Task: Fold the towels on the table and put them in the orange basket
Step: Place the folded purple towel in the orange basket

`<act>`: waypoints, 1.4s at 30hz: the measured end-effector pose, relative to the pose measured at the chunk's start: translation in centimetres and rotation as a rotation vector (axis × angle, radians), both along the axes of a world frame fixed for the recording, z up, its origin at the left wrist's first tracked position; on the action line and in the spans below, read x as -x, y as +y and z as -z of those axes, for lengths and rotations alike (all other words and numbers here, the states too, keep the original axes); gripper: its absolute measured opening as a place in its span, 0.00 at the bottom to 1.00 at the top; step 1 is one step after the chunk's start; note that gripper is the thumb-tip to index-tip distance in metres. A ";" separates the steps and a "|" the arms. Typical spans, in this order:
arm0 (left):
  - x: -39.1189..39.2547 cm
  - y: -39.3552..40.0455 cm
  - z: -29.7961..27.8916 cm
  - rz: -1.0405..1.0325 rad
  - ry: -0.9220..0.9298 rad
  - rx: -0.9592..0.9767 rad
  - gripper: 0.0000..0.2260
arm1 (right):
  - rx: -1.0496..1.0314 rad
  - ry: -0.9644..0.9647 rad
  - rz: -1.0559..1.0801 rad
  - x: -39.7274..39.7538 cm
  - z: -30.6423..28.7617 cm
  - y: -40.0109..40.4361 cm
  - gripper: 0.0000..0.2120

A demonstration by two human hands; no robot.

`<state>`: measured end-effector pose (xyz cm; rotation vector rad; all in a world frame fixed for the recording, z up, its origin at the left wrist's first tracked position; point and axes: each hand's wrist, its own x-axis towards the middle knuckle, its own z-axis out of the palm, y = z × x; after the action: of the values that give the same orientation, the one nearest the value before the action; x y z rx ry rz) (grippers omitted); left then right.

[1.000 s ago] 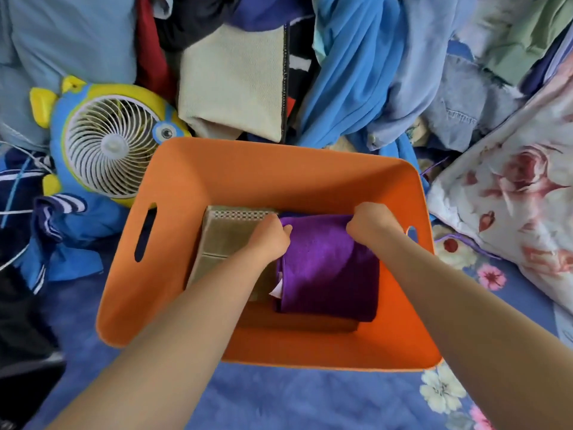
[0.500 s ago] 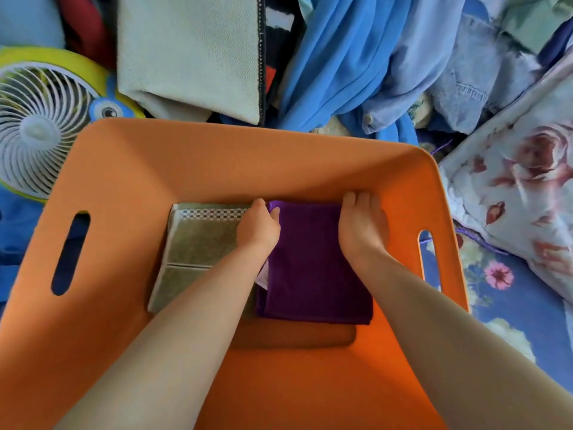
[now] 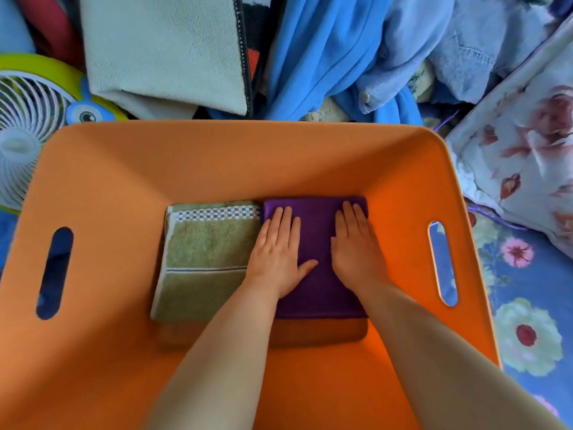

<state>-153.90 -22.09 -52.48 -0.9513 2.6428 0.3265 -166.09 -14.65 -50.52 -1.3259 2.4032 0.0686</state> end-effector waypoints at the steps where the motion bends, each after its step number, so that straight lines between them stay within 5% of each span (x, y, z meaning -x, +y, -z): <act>1: 0.1 0.0 0.3 -0.007 -0.001 0.007 0.37 | -0.002 -0.038 0.013 0.1 0.2 -0.1 0.25; 9: 0.9 -0.4 -1.3 -0.006 -0.133 -0.071 0.36 | -0.059 -0.117 0.013 0.3 -0.4 -0.5 0.26; 16: 1.2 0.2 -9.0 0.014 -0.063 0.065 0.21 | 0.003 -0.105 -0.012 -0.8 -6.9 0.2 0.24; 21: 0.7 2.3 -17.5 -0.018 -0.049 0.236 0.13 | 0.177 -0.034 -0.116 -0.6 -15.0 3.2 0.19; 36: -4.9 17.8 -43.2 -0.023 0.031 0.497 0.14 | 0.454 0.248 -0.080 -4.8 -39.4 18.9 0.20; 42: -7.9 26.9 -49.8 0.135 0.125 0.518 0.15 | 0.531 0.455 0.073 -10.5 -47.9 30.9 0.20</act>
<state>-145.99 4.76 -2.68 -0.9059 2.9528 -0.3609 -155.61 16.26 -2.66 -1.5759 2.9926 -0.3491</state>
